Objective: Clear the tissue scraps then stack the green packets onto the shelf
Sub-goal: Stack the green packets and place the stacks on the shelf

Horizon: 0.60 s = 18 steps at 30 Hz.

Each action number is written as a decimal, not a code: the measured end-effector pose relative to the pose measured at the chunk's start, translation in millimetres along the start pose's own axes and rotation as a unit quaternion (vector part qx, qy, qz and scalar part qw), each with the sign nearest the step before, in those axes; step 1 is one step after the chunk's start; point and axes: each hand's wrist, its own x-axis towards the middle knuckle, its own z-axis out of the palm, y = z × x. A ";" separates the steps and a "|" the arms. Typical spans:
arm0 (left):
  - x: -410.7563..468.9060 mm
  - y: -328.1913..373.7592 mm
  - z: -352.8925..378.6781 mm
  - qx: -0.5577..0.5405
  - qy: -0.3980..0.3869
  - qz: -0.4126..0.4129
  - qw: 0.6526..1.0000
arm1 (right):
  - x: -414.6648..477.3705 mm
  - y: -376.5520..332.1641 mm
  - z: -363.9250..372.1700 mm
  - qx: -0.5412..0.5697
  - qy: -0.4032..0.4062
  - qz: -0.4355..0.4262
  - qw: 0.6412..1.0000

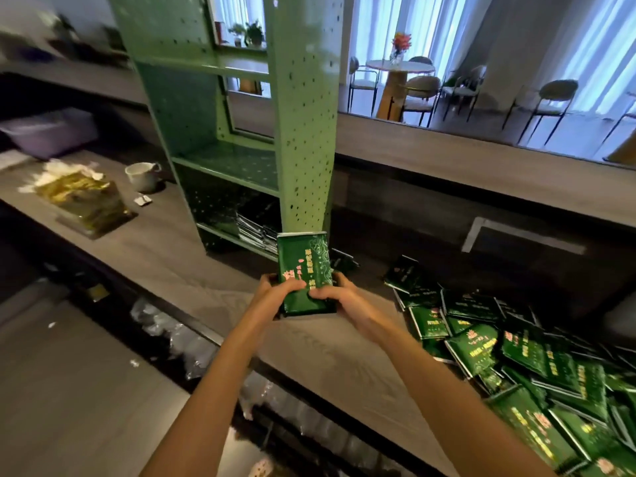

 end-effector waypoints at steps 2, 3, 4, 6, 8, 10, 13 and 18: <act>7.4 -2.6 -21.3 -0.002 0.009 -0.022 1.000 | 10.6 -1.7 17.0 -0.018 -0.024 0.005 1.000; 11.6 -1.8 -31.1 -0.004 0.010 -0.031 0.999 | 17.4 -4.0 24.4 -0.026 -0.034 0.007 0.999; 15.9 -0.3 -40.6 -0.012 0.011 -0.037 0.999 | 25.0 -5.9 31.6 -0.032 -0.042 0.008 0.999; 25.7 1.4 -60.1 -0.022 0.013 -0.039 0.999 | 40.4 -9.5 47.0 -0.036 -0.063 0.012 0.997; 38.9 5.0 -80.0 -0.031 0.013 -0.037 0.999 | 57.9 -13.8 64.2 -0.042 -0.081 0.015 0.996; 58.0 10.1 -100.4 -0.041 0.014 -0.041 0.998 | 79.8 -17.6 82.4 -0.051 -0.081 0.015 0.995; 91.0 22.0 -130.6 -0.060 -0.006 -0.056 0.997 | 118.4 -22.1 106.9 -0.060 -0.050 0.018 0.997; 139.5 41.1 -179.2 -0.058 -0.040 -0.076 0.995 | 162.3 -31.0 140.2 -0.030 -0.003 0.057 0.998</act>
